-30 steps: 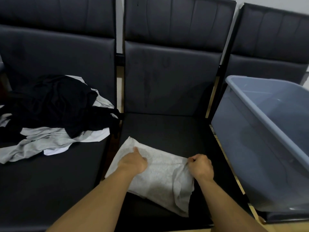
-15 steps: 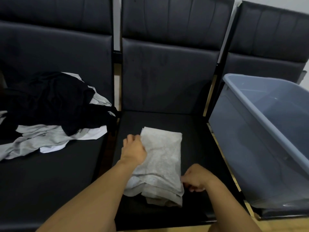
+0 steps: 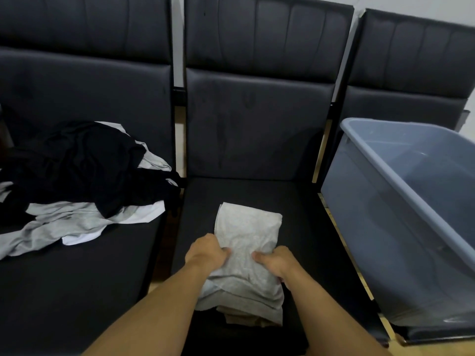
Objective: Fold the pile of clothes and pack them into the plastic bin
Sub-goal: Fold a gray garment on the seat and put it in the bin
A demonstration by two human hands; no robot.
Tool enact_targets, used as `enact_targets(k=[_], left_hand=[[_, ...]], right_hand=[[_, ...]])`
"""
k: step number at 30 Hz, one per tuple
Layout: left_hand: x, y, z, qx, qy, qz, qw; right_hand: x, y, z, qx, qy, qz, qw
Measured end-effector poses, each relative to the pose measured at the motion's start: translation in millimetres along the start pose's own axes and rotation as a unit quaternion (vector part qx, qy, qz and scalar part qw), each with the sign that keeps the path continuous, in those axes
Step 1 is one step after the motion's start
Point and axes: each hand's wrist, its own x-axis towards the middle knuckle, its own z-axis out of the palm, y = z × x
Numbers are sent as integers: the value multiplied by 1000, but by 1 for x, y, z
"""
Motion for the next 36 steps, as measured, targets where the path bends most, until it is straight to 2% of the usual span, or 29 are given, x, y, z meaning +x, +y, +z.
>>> enact_targets(k=[2,5,9,12,14,17,20,24,28,32,34,36], left_hand=[[0,3,-1,-19,-16,13,1000],[5,0,-4,-154,-24,3,988],[11,-6,-12,-372,-1,17,928],[2,2,-28,-373,94,99,918],[-13,11,-44,-405,127,172,889],[-40,23,-65,-450,129,255,846],[-53,27,-72,-463,122,293,827],[-50,20,-70,-434,94,287,849],[-34,11,-54,-397,53,202,894],[-14,-2,-32,-297,37,141,944],[-9,-8,-23,-269,16,109,957],[-10,-11,-18,-186,23,77,979]], right_hand=[[3,2,1,-8,7,-21,1000],[4,3,-4,21,42,-30,998],[-1,0,-15,116,80,-77,987],[-13,-11,-23,159,140,-161,964],[-28,-21,-28,197,157,-229,940],[-57,-32,-34,259,124,-320,903],[-71,-34,-38,256,88,-361,893],[-68,-32,-40,230,52,-345,909],[-48,-22,-33,229,0,-291,929],[-27,-7,-19,162,-54,-193,966],[-18,1,-14,106,-54,-155,981],[-11,4,-13,17,4,-127,992]])
